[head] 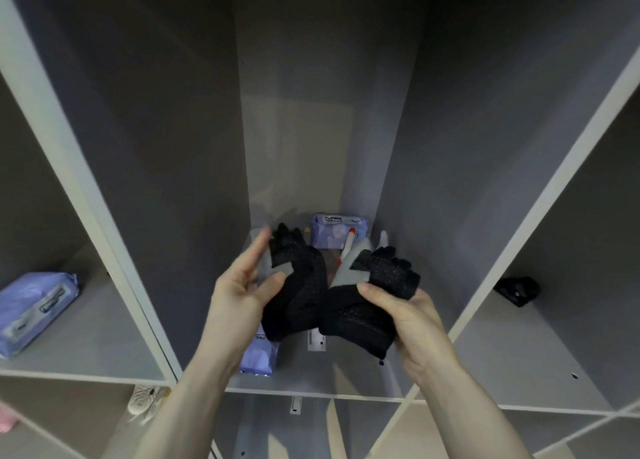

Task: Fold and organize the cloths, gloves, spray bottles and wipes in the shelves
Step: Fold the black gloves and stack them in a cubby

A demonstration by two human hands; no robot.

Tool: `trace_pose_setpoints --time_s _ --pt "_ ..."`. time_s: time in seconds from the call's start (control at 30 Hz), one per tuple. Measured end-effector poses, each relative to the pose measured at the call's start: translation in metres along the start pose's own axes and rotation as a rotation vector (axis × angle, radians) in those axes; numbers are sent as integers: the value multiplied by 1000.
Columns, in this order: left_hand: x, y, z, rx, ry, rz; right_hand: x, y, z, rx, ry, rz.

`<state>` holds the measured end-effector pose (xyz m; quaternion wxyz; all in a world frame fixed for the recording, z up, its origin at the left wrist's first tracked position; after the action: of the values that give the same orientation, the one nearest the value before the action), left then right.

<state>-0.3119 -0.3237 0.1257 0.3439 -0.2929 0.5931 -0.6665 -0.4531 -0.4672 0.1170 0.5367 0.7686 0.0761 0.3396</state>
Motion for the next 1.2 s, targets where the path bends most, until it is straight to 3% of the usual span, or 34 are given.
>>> trace_pose_setpoints --time_s 0.13,0.27,0.57,0.7,0.8,0.97,1.03,1.13,1.2 --pt "1 3 -2 16 -34 107 1 -1 1 -141 -39 -166" --pt "26 10 -7 12 32 205 16 -11 4 -302 -49 -325" --pt "49 16 -12 -50 25 232 32 -28 0 -468 -8 -587" --pt "49 16 -14 -167 69 18 35 -27 -10 -388 232 -535" --pt "41 15 -15 -241 111 -121 38 -29 -20 -446 383 -644" --pt "26 17 -14 -231 40 -170 32 -26 -26 -646 203 -590" --pt "25 16 -15 -257 60 -229 25 -21 -26 -454 103 -408" --pt "27 16 -21 -294 108 -232 21 -24 -25 105 203 26" --pt "32 23 -26 -323 135 -144 15 -30 -29 243 202 145"
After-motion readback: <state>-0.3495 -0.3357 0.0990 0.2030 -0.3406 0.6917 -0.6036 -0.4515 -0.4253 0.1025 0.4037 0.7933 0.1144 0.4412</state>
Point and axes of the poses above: each hand's wrist, its own z-axis towards the middle knuckle, its own x-axis out of the palm, y = z × x, the point moved 3 cm from there along z, towards the middle knuckle, and after that the axes turned 11 degrees about z, right-handed, at the moved point
